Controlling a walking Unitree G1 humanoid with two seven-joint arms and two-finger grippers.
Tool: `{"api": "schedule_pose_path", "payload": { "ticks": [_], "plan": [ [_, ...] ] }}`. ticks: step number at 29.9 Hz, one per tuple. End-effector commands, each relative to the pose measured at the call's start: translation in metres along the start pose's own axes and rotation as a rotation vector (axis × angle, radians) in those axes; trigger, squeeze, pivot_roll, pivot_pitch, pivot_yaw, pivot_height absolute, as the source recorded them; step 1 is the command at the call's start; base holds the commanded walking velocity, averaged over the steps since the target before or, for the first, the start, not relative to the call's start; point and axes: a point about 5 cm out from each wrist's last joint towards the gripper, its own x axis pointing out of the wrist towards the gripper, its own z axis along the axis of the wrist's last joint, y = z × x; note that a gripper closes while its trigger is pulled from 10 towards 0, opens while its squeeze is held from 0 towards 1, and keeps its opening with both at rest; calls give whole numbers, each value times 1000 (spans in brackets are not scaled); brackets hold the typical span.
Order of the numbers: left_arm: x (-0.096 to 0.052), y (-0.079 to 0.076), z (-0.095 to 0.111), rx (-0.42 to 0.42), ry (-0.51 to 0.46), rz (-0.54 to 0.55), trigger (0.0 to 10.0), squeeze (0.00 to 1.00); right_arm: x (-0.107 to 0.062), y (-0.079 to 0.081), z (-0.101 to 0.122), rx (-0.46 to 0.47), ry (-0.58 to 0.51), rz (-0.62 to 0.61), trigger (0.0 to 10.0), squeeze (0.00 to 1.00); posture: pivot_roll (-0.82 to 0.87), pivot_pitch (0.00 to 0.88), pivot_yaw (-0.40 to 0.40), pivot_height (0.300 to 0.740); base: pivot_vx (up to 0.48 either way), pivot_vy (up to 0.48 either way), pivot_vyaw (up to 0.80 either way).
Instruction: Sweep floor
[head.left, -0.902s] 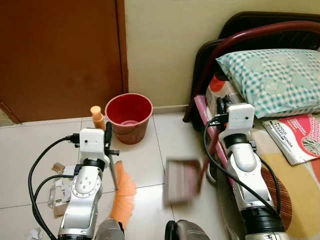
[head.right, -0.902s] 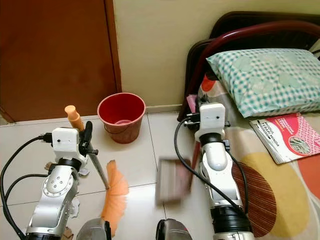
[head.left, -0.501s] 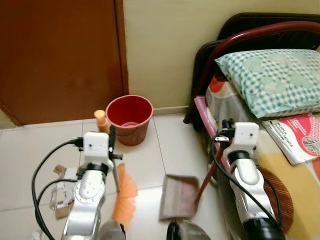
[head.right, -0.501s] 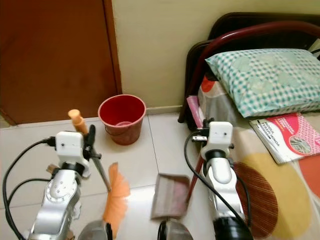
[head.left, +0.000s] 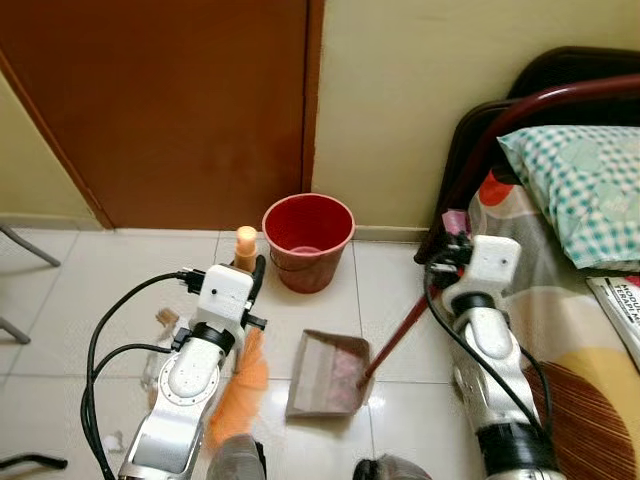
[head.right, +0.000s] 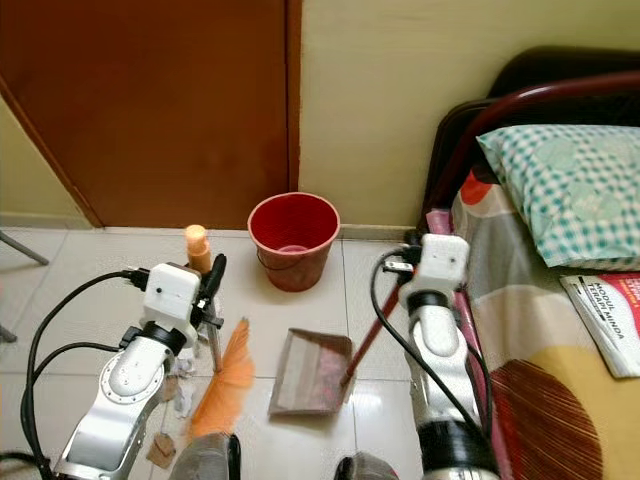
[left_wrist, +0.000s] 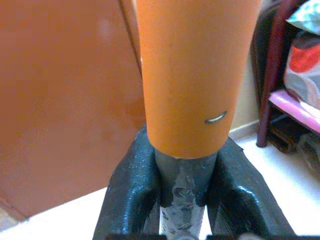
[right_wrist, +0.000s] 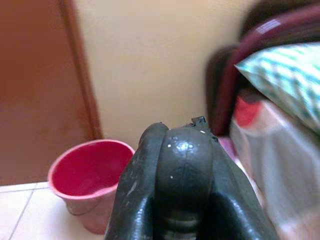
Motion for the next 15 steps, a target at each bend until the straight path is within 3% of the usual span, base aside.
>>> {"api": "schedule_pose_path", "payload": {
  "ticks": [1,7,11,13,15],
  "plan": [
    [1,3,0,54,0,-17,10000,0,-2,-5,3,3,-21,-33,10000,0,21,41,37,740,0,0,0],
    [1,-4,-1,47,-5,-61,10000,0,-13,-16,-2,-11,-14,-65,10000,0,-6,39,52,740,0,0,0],
    [0,-9,-14,23,31,-48,10000,0,-18,-23,-13,-25,31,-92,10000,0,-11,34,15,740,0,0,0],
    [3,-7,-7,-67,32,-1,10000,0,-15,-18,-3,-35,11,-55,10000,0,1,43,-2,740,0,0,0],
    [10,-5,9,-62,-10,-14,10000,0,-6,-14,13,-24,-16,-33,10000,0,3,47,-6,740,0,0,0]
  ]
}}
